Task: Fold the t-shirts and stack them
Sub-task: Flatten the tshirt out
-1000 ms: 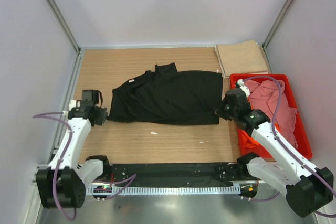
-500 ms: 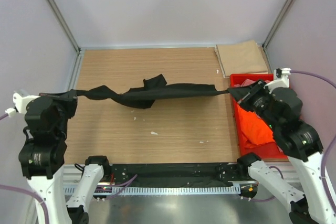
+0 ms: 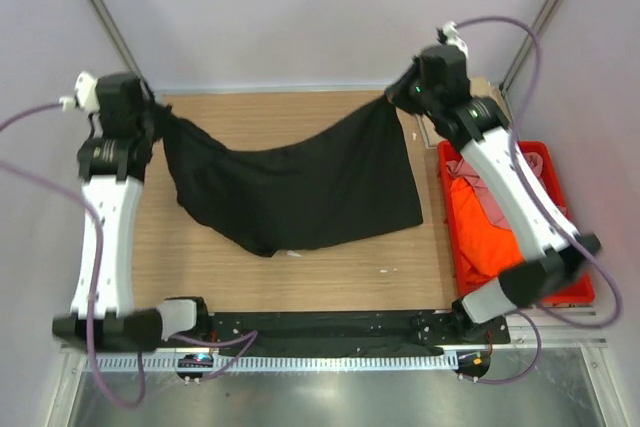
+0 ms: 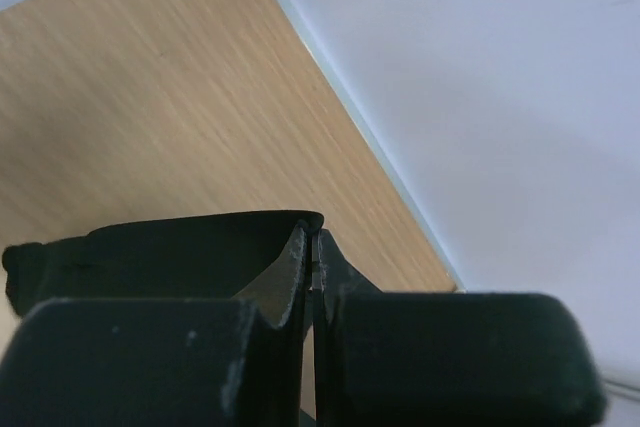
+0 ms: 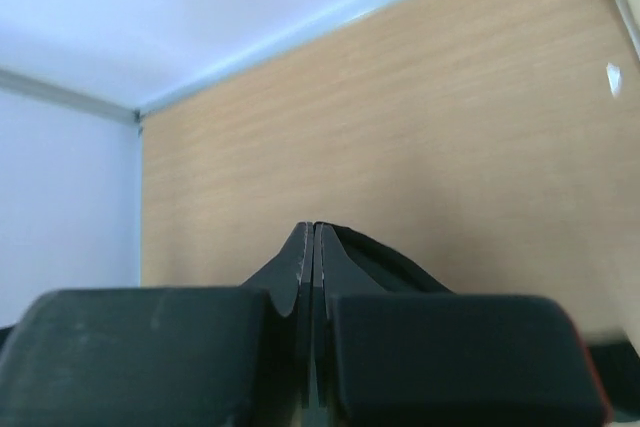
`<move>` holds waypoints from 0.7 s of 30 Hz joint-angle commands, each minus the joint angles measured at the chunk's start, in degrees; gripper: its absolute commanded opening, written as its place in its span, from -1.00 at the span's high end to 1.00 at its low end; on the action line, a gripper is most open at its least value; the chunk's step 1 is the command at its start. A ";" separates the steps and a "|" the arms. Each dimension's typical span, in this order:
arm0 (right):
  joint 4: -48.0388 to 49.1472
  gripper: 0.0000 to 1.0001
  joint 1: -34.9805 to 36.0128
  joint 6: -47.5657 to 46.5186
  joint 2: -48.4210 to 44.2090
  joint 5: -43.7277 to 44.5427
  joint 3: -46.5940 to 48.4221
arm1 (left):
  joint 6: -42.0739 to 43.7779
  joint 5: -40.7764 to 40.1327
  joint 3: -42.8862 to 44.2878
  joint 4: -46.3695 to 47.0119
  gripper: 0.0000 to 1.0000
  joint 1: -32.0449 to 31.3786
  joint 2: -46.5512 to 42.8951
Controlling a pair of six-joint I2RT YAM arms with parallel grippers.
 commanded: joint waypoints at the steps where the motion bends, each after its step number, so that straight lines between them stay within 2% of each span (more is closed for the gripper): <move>1: 8.28 0.98 -0.39 -8.85 11.57 5.55 17.21 | 3.98 -1.40 10.12 12.26 1.00 0.04 11.45; 2: 8.55 0.98 -0.65 -9.65 18.48 6.51 21.55 | 4.33 0.34 14.27 12.09 1.00 0.91 17.58; 3: 8.46 0.98 -1.09 -10.52 21.33 6.00 25.94 | 4.86 0.45 18.41 11.91 1.00 1.18 20.86; 4: 8.38 0.98 -1.62 -12.36 24.67 4.95 35.12 | 5.30 0.10 23.67 11.47 1.00 1.27 23.59; 6: 6.37 0.97 -2.94 -13.95 31.95 3.27 45.27 | 6.09 -0.51 40.61 7.90 1.00 1.62 31.21; 7: 4.79 0.97 -3.20 -14.48 34.08 3.01 56.11 | 6.71 -0.87 47.38 5.69 1.00 1.62 33.70; 8: 1.81 0.97 -3.90 -14.66 35.67 2.48 61.09 | 8.28 -1.31 61.55 3.23 1.00 1.53 36.42; 9: 1.18 0.97 -4.08 -14.84 35.95 1.87 64.36 | 8.90 -2.44 64.91 1.21 0.99 1.62 38.10; 11: 4.04 0.98 -4.35 -15.10 31.15 2.12 60.21 | 9.35 -4.12 61.11 4.24 1.00 1.53 33.31; 12: 6.59 0.98 -4.35 -15.19 23.90 2.04 48.69 | 9.70 -4.73 54.03 8.18 1.00 1.53 27.46; 14: 13.00 0.97 -4.35 -14.67 16.47 1.86 37.55 | 9.87 -4.39 47.39 10.49 1.00 1.53 22.93; 17: 13.65 0.98 -4.35 -14.14 8.28 1.43 23.65 | 9.44 -0.62 38.16 10.59 1.00 1.53 16.34; 18: 13.74 0.97 -4.35 -13.44 6.44 1.34 16.22 | 9.00 0.44 31.70 10.59 1.00 1.44 14.67; 20: 15.84 0.98 -4.26 -12.56 0.99 -0.68 7.93 | 8.56 1.24 23.33 11.38 1.00 1.44 8.52; 21: 16.46 0.98 -4.35 -11.68 -0.86 -0.69 -0.38 | 8.38 1.07 19.19 11.90 1.00 1.53 6.41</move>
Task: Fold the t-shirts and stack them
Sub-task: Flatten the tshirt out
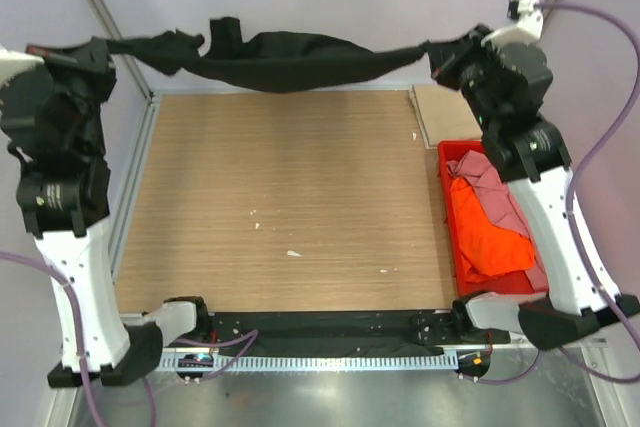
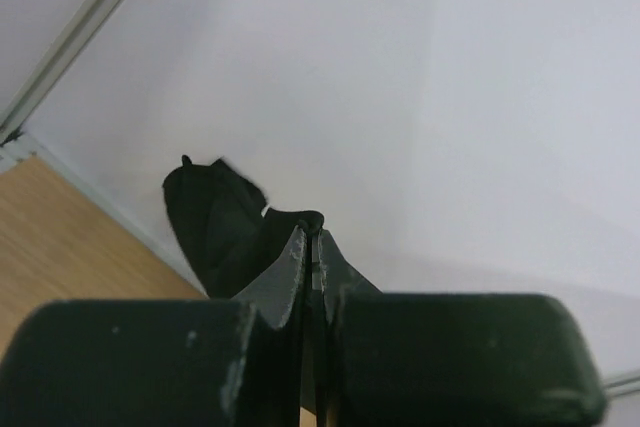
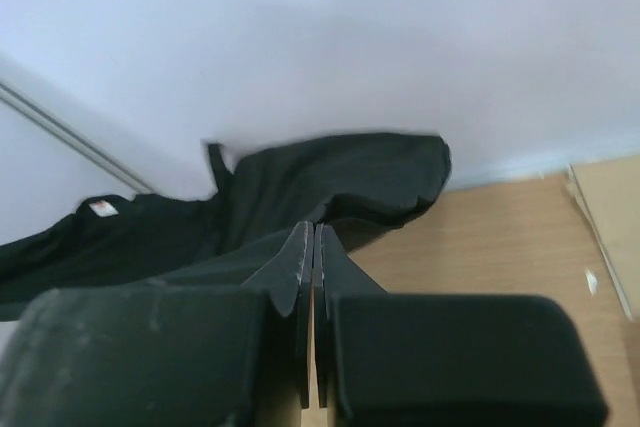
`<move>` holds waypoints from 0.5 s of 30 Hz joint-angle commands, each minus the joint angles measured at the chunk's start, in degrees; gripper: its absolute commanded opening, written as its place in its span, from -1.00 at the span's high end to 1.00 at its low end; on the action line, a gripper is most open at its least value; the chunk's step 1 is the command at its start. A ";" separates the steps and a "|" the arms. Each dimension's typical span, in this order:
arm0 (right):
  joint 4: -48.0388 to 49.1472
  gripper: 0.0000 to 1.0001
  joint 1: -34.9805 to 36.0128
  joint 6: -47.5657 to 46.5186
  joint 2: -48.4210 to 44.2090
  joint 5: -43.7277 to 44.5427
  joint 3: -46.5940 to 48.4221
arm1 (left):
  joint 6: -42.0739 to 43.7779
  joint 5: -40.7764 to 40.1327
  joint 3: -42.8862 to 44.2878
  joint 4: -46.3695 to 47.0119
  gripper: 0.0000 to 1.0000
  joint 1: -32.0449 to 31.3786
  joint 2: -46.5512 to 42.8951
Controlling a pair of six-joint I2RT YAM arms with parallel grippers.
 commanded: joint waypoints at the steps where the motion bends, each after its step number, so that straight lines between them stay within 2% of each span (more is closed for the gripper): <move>1: 3.89 0.97 -0.19 1.63 -3.56 -1.02 -18.02 | 0.40 1.02 -18.49 1.66 1.00 0.29 -3.41; 3: 5.74 0.97 -0.19 2.42 -8.92 -0.49 -26.11 | 0.14 1.10 -26.36 1.57 1.00 0.37 -9.57; 4: 6.44 0.97 -0.19 3.56 -10.85 -0.31 -33.63 | -0.38 1.72 -31.01 1.75 1.00 0.37 -11.68; 5: 7.49 0.97 -0.19 3.92 -13.56 -0.83 -36.93 | -0.56 3.11 -38.37 1.75 1.00 0.29 -15.44; 9: 9.26 0.98 -0.19 5.59 -18.94 -1.45 -54.74 | -1.79 3.56 -56.34 -1.84 1.00 0.28 -23.71; 11: 8.39 0.98 -0.11 7.43 -20.44 -1.80 -59.87 | -3.80 3.92 -65.19 -4.82 1.00 0.28 -26.28; 15: 6.53 0.98 -0.19 12.18 -25.27 -3.64 -73.04 | -6.97 3.05 -73.94 -12.91 1.00 0.28 -28.39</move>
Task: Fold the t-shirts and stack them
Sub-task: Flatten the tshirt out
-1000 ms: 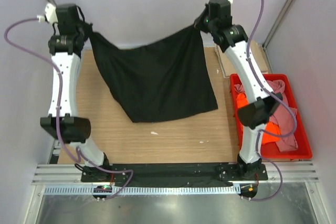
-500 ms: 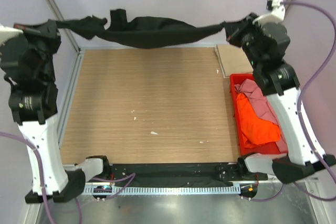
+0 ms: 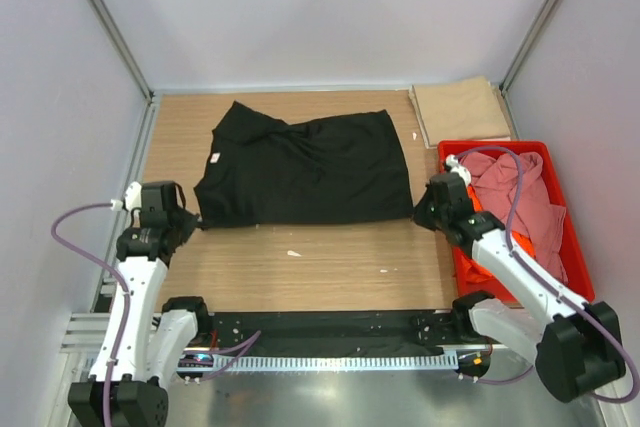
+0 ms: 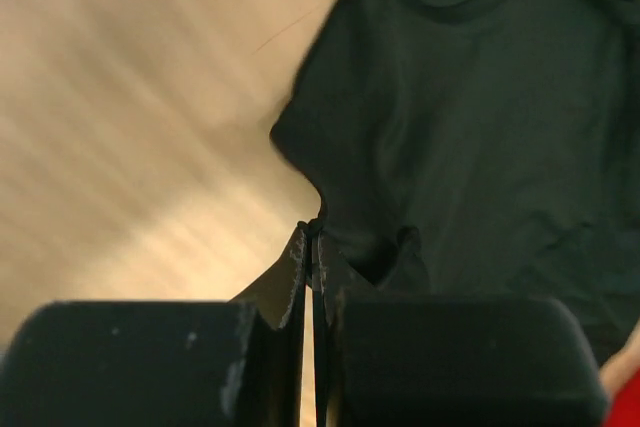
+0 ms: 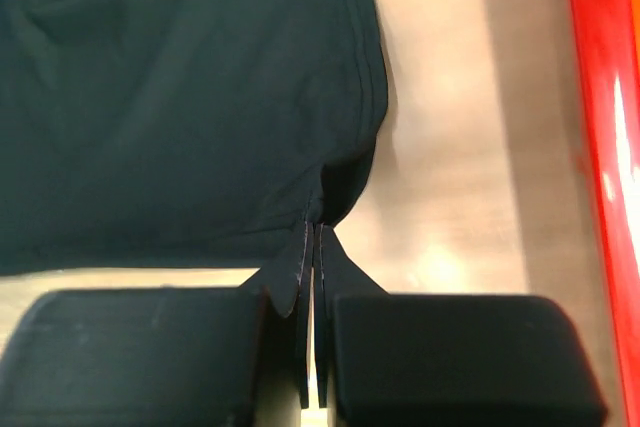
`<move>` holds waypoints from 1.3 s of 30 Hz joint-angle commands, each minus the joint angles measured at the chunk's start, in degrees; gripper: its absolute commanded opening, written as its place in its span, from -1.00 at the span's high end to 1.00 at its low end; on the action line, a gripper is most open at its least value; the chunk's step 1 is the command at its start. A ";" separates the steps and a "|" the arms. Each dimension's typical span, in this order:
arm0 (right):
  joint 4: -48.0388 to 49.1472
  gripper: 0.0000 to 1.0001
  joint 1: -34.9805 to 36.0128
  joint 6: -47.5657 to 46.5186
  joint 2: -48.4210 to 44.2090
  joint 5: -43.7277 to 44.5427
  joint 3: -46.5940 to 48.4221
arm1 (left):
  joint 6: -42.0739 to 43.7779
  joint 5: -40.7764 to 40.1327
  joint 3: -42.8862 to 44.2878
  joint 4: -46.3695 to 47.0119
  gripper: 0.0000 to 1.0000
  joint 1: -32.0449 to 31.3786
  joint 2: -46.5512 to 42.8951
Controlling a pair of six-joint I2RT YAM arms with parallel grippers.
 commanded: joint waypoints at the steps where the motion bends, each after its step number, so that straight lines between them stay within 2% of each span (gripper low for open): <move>1: 1.21 0.98 -0.09 5.38 -6.63 -1.40 -6.04 | -3.89 -2.22 -3.30 -6.72 1.00 0.20 -2.76; 4: -3.44 0.97 -0.08 8.20 -9.18 0.08 -11.05 | -6.80 -3.82 -6.13 -8.49 1.00 -1.46 -5.73; 10: -7.32 0.97 -0.08 10.31 -15.42 -1.22 -14.67 | -10.05 -7.50 -4.12 -10.94 1.00 -1.47 -8.82; 18: -11.90 0.98 -0.08 8.82 -17.72 -1.93 -7.65 | -10.32 -8.12 -2.79 -13.06 1.00 -1.47 -10.76; 23: -13.30 0.98 -0.08 6.63 -15.43 -2.37 -0.98 | -4.26 -7.33 1.77 -10.50 1.00 -1.47 -9.36; 26: -16.99 0.97 -0.08 4.35 -14.99 -2.46 9.30 | 0.92 -8.55 13.00 -11.73 1.00 -1.47 -8.39; 27: -17.70 0.98 -0.08 3.64 -15.17 -2.80 15.50 | 1.80 -9.08 16.25 -11.91 1.00 -1.39 -8.30; 28: -18.14 0.97 -0.08 3.02 -15.43 -3.94 18.87 | 2.68 -8.83 23.42 -11.57 1.00 -1.47 -7.77; 30: -18.41 0.98 -0.08 2.06 -15.34 -4.39 29.38 | 3.57 -7.77 30.66 -10.34 1.00 -1.39 -6.37; 31: -18.84 0.98 -0.08 1.88 -14.99 -4.56 33.02 | 3.83 -7.33 38.96 -10.16 1.00 -1.47 -4.36; 34: -19.98 0.98 -0.08 2.22 -12.97 -4.91 46.21 | 3.31 -4.18 51.82 -9.19 1.00 -1.47 -1.80; 39: -19.72 0.97 -0.08 5.12 -13.67 -6.32 58.87 | 2.87 -2.32 63.73 -6.38 1.00 -1.47 -0.56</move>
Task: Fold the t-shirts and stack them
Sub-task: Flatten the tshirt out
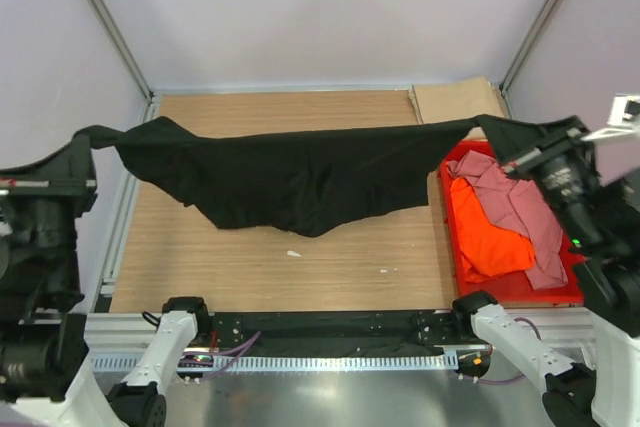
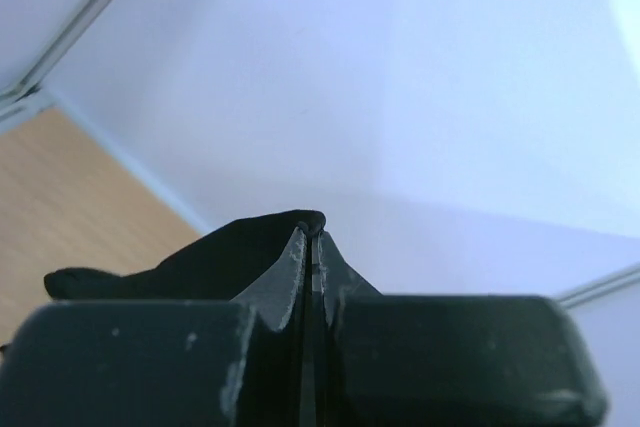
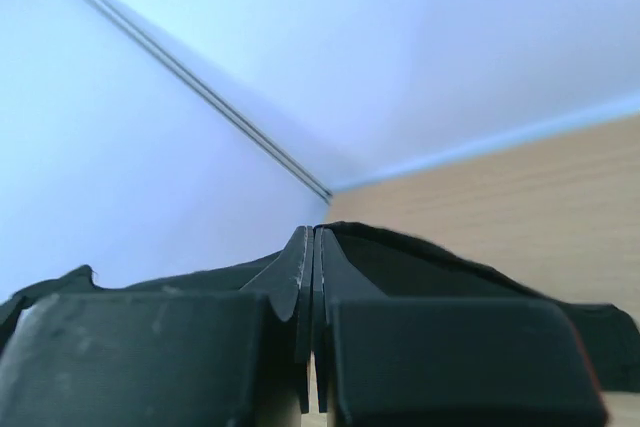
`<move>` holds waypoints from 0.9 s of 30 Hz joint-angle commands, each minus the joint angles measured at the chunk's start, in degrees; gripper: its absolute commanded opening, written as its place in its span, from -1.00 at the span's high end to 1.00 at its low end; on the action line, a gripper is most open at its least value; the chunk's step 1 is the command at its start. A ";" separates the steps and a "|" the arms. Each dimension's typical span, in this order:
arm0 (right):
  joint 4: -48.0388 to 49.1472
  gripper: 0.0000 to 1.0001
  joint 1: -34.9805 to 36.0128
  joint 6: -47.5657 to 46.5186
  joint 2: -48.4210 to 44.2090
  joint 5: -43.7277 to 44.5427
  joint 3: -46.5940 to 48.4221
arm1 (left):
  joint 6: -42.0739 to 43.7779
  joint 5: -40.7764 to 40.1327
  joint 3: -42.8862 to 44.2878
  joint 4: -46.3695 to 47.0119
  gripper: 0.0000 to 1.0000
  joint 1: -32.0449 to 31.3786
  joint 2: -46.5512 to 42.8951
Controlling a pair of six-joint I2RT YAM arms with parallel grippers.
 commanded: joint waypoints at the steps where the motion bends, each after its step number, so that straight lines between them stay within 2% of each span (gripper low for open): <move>1: -1.86 0.97 -0.13 1.80 -0.64 -0.90 5.87 | 0.99 0.94 6.80 1.60 1.00 0.01 1.34; 6: -1.96 0.97 -0.13 3.13 -2.75 -0.90 5.71 | 0.46 4.70 10.77 4.67 1.00 0.01 1.86; 12: 1.98 0.98 -0.13 0.24 1.28 0.59 2.80 | 4.57 4.37 8.58 9.32 1.00 0.10 5.99; 18: 8.58 0.98 -0.22 -2.85 15.33 2.61 6.66 | 11.53 -2.39 6.47 18.46 1.00 0.01 16.27; 21: 14.11 0.97 -0.22 -4.51 22.27 3.23 9.29 | 14.08 -2.84 8.13 23.56 1.00 0.01 22.85; 26: 18.34 0.98 -0.13 -9.43 32.74 5.95 16.67 | 17.50 -3.37 16.03 27.96 1.00 0.01 34.01; 27: 18.43 0.97 -0.13 -9.96 35.62 6.74 18.95 | 17.95 -4.15 19.88 27.88 1.00 0.01 37.69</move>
